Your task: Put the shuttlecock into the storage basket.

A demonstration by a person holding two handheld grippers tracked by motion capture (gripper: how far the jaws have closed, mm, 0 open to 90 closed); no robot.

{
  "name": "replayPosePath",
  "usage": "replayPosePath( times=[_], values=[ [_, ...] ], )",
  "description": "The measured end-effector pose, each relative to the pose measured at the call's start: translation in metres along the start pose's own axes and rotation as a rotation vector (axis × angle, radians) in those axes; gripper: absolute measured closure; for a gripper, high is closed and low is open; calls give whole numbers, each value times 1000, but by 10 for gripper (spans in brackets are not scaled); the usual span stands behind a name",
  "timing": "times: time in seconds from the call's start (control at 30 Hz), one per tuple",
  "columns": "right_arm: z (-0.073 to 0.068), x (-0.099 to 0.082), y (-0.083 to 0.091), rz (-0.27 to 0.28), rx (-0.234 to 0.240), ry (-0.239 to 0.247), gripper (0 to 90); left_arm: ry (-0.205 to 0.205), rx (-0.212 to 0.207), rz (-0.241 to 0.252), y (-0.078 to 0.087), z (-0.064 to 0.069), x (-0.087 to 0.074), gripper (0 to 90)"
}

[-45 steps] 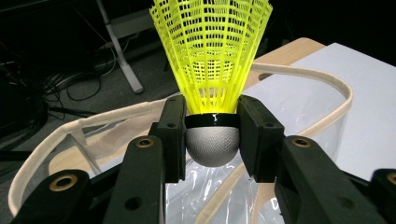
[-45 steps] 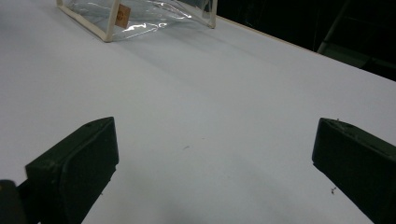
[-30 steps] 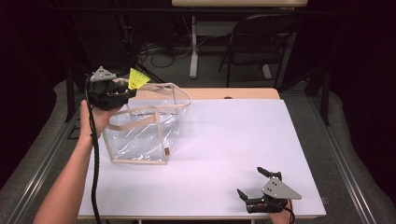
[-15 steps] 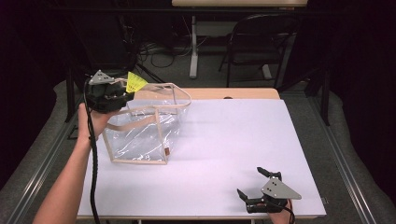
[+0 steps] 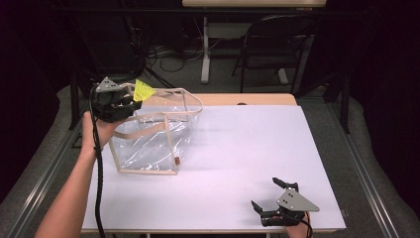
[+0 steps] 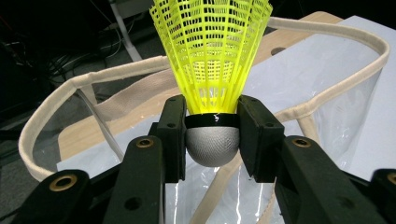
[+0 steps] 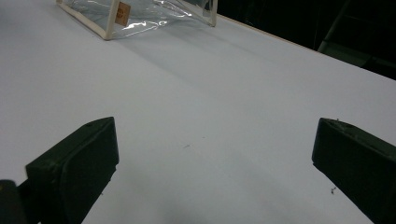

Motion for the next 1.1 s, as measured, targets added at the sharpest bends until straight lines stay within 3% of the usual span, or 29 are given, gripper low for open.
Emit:
replayPosePath(
  times=[1.1],
  values=[
    [-1, 0, -1, 2, 3, 0, 1, 8, 5, -65, -12, -3, -11, 640]
  ],
)
Point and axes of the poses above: each handheld gripper's, and its own axes: y roughly backward along the jaws, x roughly out of its top, z roughly to its right, the point moved 8 cm from there along -y, roughly forward along the jaws, and after that the axes turned 6 degrees about y, right-handed, at the moved point
